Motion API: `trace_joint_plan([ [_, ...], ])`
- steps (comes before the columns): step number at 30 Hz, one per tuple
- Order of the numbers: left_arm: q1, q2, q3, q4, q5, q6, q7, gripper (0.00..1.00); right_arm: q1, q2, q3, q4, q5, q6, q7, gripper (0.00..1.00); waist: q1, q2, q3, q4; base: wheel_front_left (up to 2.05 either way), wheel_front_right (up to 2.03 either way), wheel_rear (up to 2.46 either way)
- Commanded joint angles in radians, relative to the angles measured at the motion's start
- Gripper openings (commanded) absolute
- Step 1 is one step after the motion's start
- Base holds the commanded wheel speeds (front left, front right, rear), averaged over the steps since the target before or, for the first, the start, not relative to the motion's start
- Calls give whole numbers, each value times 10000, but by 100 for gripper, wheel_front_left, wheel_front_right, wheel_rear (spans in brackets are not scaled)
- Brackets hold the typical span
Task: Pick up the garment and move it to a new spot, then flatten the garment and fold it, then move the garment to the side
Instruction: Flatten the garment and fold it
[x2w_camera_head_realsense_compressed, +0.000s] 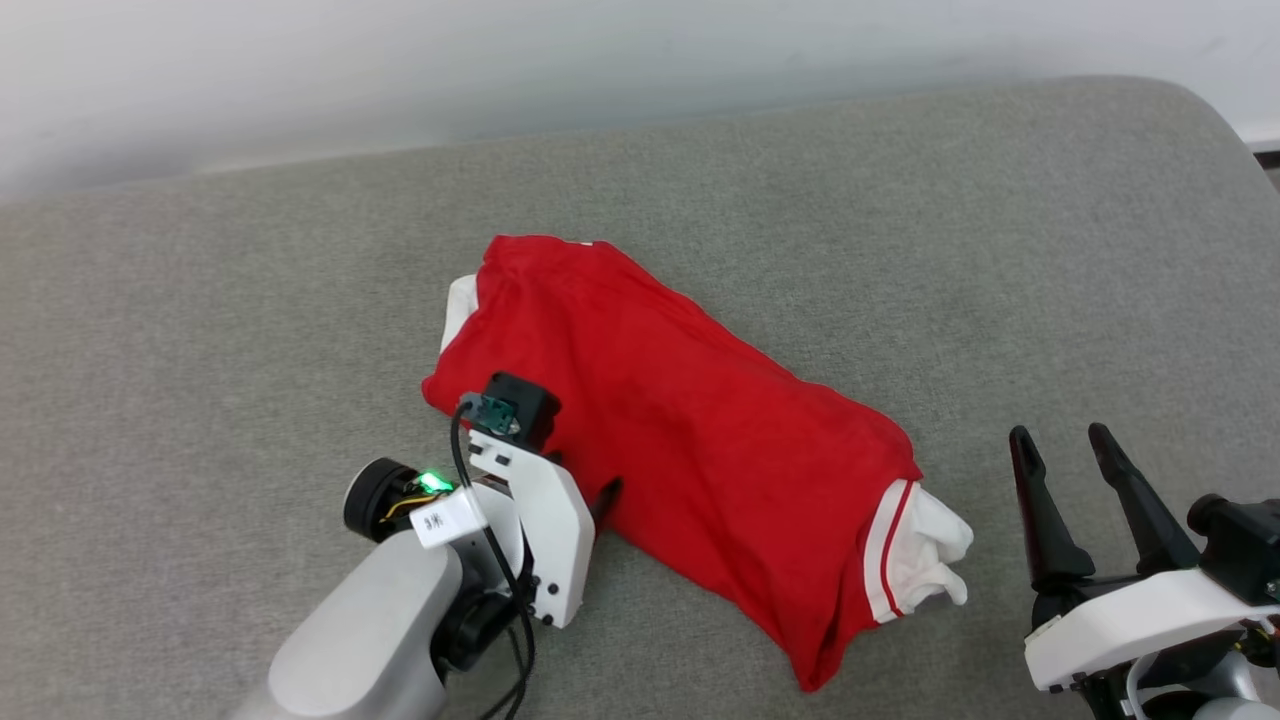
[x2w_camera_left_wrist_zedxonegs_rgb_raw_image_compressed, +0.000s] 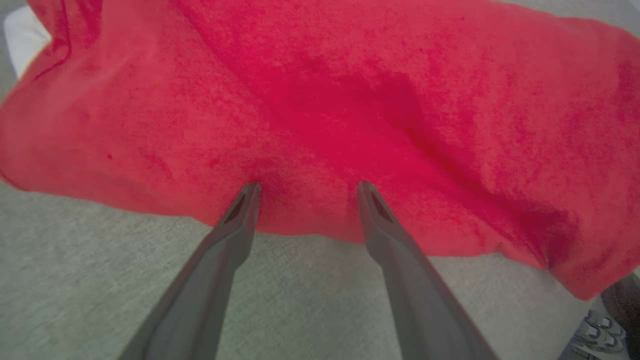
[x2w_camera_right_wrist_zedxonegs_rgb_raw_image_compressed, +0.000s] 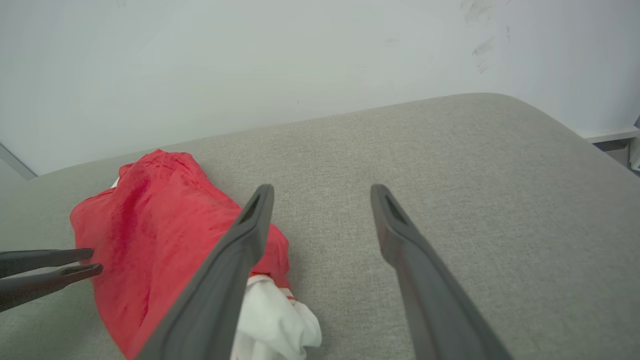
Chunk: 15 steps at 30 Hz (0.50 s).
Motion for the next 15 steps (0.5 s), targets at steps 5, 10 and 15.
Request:
trace_joint_plan([
  [5,-607,42,-264,1382,-198,-388,989,100,-179,12,17,309,206,0,-300,100,0,0,398,-346,0,0,0],
  [10,-774,-13,-437,1843,-143,-576,1029,0,-230,11,37,454,262,0,-414,100,0,0,476,-376,0,0,0],
  [15,-1016,42,-341,1433,189,-511,-50,0,-227,12,-72,597,303,0,-461,100,0,0,328,-218,0,0,0],
])
